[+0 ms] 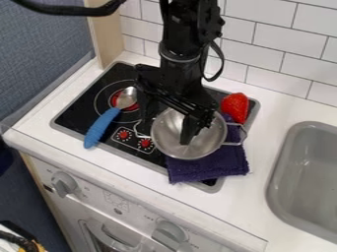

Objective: Move the red object to the left side of the burner

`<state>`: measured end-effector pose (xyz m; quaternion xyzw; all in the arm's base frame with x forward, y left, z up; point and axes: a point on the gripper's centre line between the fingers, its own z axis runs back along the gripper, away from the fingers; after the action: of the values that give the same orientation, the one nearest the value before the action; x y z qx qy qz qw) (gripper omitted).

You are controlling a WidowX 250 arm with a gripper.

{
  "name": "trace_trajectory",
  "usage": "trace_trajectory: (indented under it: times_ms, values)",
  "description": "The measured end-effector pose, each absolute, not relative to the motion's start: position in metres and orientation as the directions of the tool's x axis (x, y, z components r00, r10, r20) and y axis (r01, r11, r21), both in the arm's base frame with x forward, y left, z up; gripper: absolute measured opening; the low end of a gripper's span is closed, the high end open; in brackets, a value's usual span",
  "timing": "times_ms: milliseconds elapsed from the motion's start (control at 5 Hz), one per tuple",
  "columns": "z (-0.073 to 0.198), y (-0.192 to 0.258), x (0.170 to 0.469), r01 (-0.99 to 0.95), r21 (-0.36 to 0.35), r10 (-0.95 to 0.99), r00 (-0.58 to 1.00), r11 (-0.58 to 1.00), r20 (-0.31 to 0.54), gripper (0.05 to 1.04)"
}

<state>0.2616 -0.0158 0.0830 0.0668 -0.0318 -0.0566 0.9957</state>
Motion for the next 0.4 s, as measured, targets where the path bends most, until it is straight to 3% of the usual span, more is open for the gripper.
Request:
trace_trajectory:
  times_ms: [200, 400]
  values:
    - [0.076, -0.017, 0.26, 0.11, 0.127, -0.115, 0.993, 0.986, 0.029, 1.0]
    - [0.087, -0.031, 0.289, 0.123, 0.066, -0.127, 0.989, 0.99, 0.073, 1.0]
